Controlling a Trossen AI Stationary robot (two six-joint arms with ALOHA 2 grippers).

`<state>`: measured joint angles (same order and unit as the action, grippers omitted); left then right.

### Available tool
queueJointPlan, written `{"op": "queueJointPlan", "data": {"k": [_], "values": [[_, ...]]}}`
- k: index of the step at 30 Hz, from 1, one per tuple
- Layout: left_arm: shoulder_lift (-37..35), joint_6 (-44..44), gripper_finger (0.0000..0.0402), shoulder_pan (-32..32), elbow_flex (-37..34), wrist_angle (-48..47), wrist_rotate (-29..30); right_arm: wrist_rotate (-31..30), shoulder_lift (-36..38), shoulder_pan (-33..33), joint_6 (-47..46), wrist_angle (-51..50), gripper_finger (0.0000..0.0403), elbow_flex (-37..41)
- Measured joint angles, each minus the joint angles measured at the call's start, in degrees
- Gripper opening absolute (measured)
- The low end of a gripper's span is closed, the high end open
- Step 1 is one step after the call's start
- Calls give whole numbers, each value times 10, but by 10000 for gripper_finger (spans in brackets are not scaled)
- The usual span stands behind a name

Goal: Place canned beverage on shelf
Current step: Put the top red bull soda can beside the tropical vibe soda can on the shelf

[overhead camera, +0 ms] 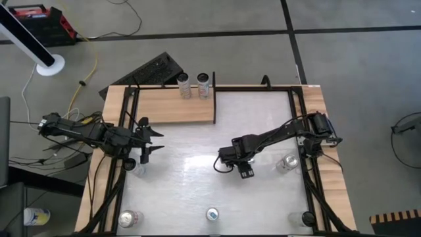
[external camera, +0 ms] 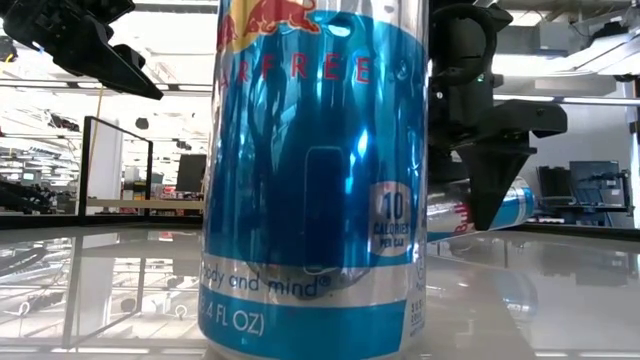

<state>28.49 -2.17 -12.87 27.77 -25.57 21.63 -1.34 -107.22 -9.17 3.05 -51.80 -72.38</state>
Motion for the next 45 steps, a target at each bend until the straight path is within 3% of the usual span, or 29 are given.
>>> {"op": "queueJointPlan", "data": {"k": [24, 36, 45], "values": [[0, 0, 206, 0, 0, 0, 0, 0, 1, 17, 13, 52, 298, -1], [0, 0, 206, 0, 0, 0, 0, -2, 2, 23, 39, 69, 360, -1], [0, 0, 206, 0, 0, 0, 0, -8, 2, 19, 23, 49, 360, -1]]}}
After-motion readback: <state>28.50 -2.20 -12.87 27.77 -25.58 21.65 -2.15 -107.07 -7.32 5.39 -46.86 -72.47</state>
